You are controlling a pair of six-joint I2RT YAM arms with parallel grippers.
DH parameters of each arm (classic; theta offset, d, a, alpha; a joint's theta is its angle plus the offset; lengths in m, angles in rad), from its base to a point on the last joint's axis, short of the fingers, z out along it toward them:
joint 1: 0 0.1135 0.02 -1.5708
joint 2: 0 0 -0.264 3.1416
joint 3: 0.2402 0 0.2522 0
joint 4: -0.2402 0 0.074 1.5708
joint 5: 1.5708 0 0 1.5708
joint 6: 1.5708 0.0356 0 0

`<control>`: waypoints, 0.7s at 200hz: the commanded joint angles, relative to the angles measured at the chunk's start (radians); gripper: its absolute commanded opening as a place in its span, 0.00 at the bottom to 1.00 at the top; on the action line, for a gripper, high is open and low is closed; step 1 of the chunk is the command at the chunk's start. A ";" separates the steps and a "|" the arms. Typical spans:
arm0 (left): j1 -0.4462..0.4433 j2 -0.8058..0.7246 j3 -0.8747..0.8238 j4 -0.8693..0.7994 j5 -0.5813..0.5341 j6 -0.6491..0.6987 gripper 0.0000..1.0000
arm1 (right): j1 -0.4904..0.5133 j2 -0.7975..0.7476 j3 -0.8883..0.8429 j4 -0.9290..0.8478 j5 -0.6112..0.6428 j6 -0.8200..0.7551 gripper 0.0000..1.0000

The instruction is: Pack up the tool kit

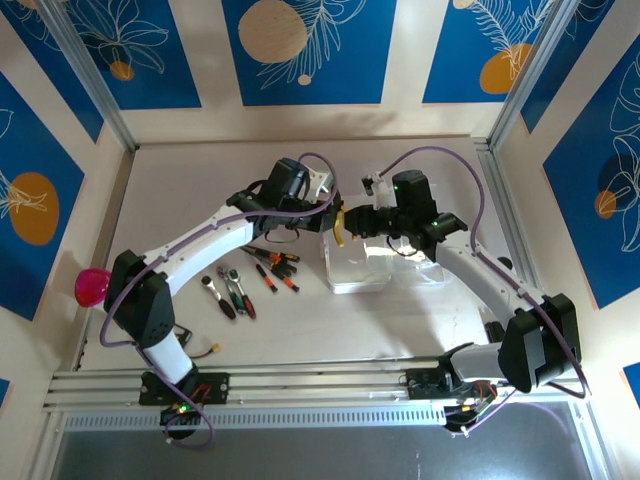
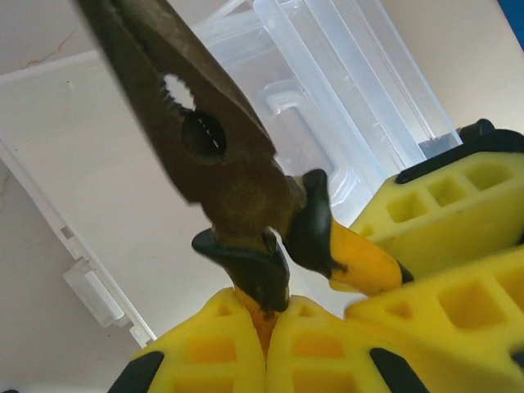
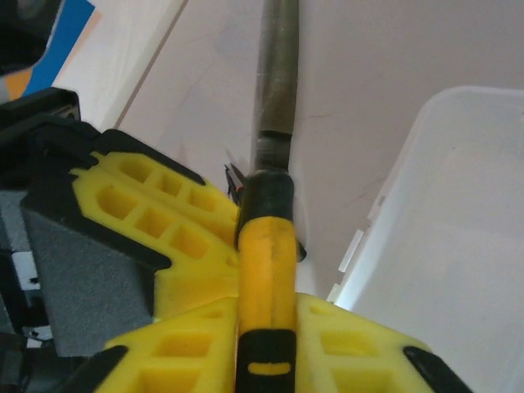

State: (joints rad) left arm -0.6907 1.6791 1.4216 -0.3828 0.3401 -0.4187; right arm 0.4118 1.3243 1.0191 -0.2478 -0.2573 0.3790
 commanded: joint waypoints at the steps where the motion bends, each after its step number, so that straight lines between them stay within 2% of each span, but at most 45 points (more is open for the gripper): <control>1: 0.009 -0.018 -0.014 0.086 0.073 -0.007 0.00 | -0.008 -0.013 0.024 -0.001 0.018 -0.009 0.09; 12: 0.015 -0.019 -0.026 0.093 0.071 -0.010 0.00 | -0.010 -0.025 0.028 -0.018 0.024 -0.015 0.00; 17: 0.019 -0.021 -0.033 0.098 0.070 -0.016 0.00 | -0.010 -0.032 0.030 -0.028 0.030 -0.018 0.00; 29: 0.033 -0.026 -0.050 0.104 0.069 -0.022 0.20 | -0.014 -0.046 0.035 -0.054 0.037 -0.024 0.00; 45: 0.059 -0.048 -0.084 0.103 0.066 -0.028 0.39 | -0.020 -0.062 0.038 -0.094 0.049 -0.036 0.00; 83: 0.164 -0.155 -0.178 0.028 0.004 -0.005 0.70 | -0.028 -0.071 0.030 -0.187 0.084 -0.046 0.00; 111: 0.233 -0.228 -0.218 -0.125 -0.156 0.050 0.91 | -0.021 -0.034 0.007 -0.192 0.103 -0.033 0.00; 117: 0.240 -0.240 -0.228 -0.152 -0.200 0.063 0.99 | -0.015 -0.018 0.006 -0.194 0.119 -0.030 0.00; 140: 0.269 -0.275 -0.273 -0.222 -0.279 0.065 1.00 | 0.023 0.038 0.004 -0.174 0.167 -0.016 0.00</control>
State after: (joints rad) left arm -0.4438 1.4410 1.1957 -0.4702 0.1879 -0.3889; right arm 0.4015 1.3117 1.0210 -0.4355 -0.1333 0.3508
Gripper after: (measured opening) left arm 0.994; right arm 0.102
